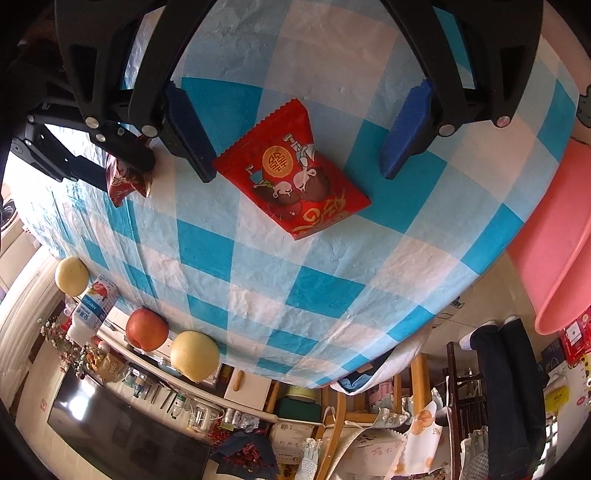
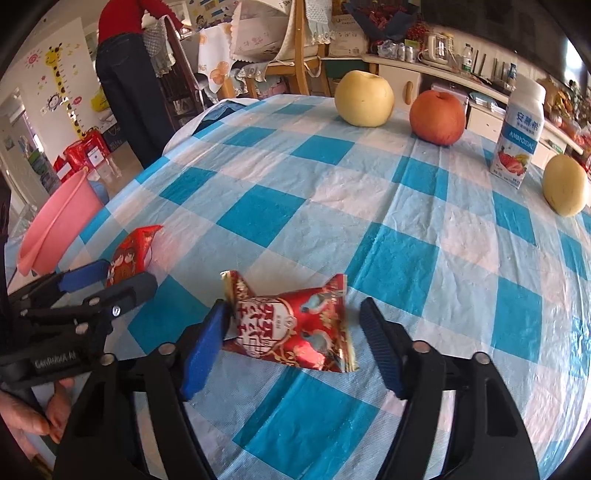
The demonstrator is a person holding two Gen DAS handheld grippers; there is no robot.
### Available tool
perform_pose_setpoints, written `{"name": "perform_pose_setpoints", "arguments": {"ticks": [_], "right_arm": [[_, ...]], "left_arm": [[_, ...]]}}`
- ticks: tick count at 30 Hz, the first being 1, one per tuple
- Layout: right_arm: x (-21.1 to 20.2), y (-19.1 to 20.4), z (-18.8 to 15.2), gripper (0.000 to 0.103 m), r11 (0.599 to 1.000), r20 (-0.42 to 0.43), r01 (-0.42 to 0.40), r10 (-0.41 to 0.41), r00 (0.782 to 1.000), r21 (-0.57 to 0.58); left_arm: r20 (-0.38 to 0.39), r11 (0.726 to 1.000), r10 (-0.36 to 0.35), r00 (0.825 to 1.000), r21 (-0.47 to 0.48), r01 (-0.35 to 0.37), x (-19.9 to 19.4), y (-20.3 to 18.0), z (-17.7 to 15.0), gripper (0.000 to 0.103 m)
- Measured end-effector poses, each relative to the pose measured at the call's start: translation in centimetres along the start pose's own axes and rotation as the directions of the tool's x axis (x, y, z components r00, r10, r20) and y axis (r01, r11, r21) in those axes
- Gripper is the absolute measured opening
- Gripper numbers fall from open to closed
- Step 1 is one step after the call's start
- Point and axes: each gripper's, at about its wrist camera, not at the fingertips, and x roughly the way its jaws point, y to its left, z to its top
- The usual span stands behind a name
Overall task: Collect trash
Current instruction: 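Grasp the red cartoon snack packet with the left gripper while the right gripper grasps the red candy wrapper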
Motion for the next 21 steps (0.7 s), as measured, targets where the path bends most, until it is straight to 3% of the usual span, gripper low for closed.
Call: {"name": "perform_pose_setpoints", "arguments": {"ticks": [10,21], "right_arm": [[-0.4,0.4,-0.3,0.055,1.000,0.012,0.012,-0.012,1.000,-0.013],[-2.2,-0.4,-0.3,0.051,1.000,0.043,0.019,-0.019,0.999,0.008]], "left_arm": [[0.009,1.000,0.004,1.000,0.023,-0.004,0.1,-0.2,0.0,0.088],[0.011,0.994,-0.085,0.996,0.066,0.084,-0.2,-1.0,-0.5,0.057]]}}
